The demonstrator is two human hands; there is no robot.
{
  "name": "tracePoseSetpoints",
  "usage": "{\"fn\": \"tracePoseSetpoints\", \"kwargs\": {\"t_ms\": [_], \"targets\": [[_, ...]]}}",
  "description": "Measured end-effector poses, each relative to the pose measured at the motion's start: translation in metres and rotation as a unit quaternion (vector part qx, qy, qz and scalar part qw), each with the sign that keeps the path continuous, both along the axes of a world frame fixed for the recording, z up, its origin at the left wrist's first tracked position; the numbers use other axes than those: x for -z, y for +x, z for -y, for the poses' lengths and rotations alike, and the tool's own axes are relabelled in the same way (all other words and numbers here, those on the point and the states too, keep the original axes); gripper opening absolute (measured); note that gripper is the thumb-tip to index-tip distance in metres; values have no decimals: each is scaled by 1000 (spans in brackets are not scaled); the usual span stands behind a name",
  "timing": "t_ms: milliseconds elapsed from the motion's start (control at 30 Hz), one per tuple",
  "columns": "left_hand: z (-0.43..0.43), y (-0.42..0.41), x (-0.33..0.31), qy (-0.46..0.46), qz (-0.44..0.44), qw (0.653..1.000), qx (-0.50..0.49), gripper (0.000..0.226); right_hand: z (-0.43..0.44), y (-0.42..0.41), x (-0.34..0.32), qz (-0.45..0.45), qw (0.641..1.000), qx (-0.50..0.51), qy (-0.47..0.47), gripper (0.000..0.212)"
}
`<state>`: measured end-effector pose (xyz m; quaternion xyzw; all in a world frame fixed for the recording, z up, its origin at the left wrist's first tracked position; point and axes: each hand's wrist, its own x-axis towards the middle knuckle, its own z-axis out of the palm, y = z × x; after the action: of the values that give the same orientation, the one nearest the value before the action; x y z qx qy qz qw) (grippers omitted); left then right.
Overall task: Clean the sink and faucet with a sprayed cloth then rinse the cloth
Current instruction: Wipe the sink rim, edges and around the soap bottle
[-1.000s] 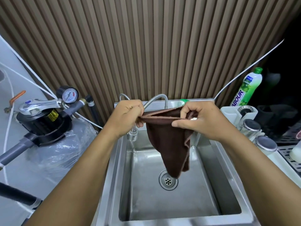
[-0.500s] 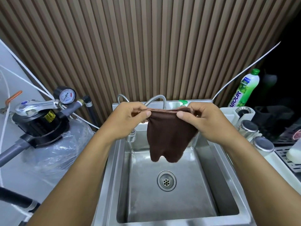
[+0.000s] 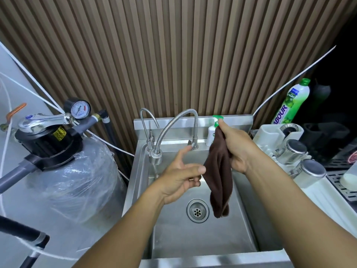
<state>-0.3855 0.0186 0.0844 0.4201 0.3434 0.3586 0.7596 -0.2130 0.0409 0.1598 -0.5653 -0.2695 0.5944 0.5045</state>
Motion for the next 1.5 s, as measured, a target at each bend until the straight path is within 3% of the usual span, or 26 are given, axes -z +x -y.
{"fn": "tracePoseSetpoints", "kwargs": {"t_ms": [133,300,533,733,867,967,1133,1200,1267,1367,1433,1500], "targets": [[6,6,8,-3,5,1000,-14,84,-1,6,3,-2,1000,-9,-6,31],[3,6,1,33,51,997,-51,71,-3,21,9,-15,993,-115,31,7],[-8,4,-13,65,33,990,-124,51,4,38,56,-2,983,-181,-17,38],[-9,4,-9,50,27,989,-137,55,20,27,95,-96,972,-214,12,78],[-9,-6,-1,57,9,985,-164,65,25,20,101,-38,987,-151,-37,74],[-8,-10,7,65,-59,974,-210,56,19,22,100,65,994,-59,-63,72],[-11,-15,19,101,-194,946,-239,40,17,20,95,159,981,-111,30,31],[-13,-21,16,121,-243,937,-223,37,18,20,93,183,969,-158,53,38],[-17,-30,14,119,-257,942,-180,52,21,23,88,251,941,-215,74,50],[-23,-45,15,129,-282,947,-79,78,23,22,83,457,838,-264,140,29],[-25,-53,15,165,-339,925,-43,67,22,21,79,527,793,-251,174,9],[-26,-57,13,206,-407,889,-30,47,19,20,81,550,775,-251,184,11]]}}
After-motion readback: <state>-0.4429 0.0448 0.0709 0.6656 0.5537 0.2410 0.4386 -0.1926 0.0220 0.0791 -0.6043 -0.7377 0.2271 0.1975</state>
